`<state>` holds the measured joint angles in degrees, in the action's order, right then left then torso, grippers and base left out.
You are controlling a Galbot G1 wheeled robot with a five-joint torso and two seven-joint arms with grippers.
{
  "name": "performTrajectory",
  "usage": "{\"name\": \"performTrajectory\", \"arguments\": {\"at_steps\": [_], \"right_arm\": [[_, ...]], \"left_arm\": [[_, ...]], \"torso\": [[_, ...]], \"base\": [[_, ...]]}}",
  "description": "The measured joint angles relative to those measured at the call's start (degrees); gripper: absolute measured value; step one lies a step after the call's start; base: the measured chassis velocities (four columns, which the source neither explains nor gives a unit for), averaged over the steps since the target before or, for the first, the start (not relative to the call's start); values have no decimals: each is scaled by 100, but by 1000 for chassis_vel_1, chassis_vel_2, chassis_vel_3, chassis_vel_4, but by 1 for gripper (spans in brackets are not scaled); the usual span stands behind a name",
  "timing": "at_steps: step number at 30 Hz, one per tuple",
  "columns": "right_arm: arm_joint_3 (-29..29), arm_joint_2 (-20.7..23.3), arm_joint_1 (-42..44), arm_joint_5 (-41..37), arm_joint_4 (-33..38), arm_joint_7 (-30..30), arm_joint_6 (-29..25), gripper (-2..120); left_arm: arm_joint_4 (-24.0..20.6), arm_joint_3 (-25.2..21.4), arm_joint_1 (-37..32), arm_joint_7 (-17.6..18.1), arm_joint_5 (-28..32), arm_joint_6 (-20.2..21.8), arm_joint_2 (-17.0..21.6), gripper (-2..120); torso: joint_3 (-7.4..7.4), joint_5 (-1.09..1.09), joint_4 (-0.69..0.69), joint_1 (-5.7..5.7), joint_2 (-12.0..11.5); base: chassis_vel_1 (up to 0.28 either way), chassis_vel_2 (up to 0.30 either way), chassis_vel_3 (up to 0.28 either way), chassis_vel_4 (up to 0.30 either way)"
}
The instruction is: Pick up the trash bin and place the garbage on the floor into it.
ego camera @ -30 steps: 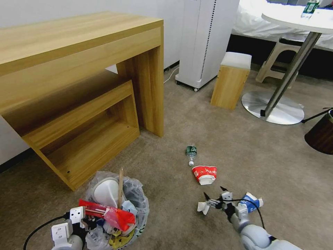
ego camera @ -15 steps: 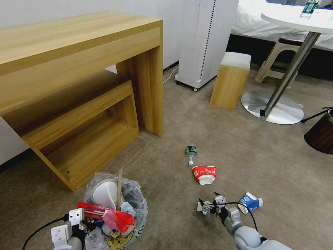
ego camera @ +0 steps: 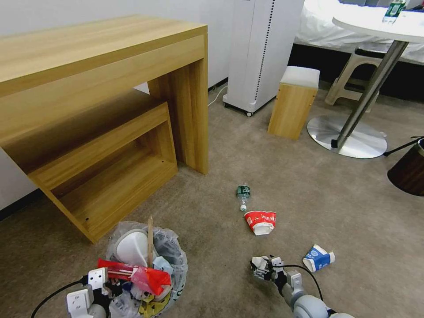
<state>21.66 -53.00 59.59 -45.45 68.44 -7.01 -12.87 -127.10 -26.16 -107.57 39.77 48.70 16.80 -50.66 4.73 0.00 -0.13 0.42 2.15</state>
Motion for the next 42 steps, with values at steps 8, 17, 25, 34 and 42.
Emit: {"name": "performTrajectory", "arguments": {"at_steps": [8,17,25,34,42], "right_arm": [[7,-139,-28,2,-194,-9,2,100],[18,-272,-30,198,-413,-41,-99,84],[129,-241,-166,195,-378,-66,-127,52],[139,-237,-263,86,-325,-62,-162,22],[152,-253,-322,112,-325,-62,-232,0]], "left_arm": [[14,7,4,-4,5,-5,24,0],[40,14,4,-5,-15,-21,51,0],[55,20,39,-7,-5,-18,68,0],[75,3,0,-14,-68,-52,32,0],[61,-29,-45,-29,-107,-68,11,0]], "torso": [[0,0,0,0,0],[0,-5,-3,0,1],[1,2,1,0,0],[1,1,0,0,0],[1,-2,-1,0,-1]], "base": [[0,0,0,0],[0,0,0,0],[0,0,0,0],[0,0,0,0],[0,0,0,0]]}}
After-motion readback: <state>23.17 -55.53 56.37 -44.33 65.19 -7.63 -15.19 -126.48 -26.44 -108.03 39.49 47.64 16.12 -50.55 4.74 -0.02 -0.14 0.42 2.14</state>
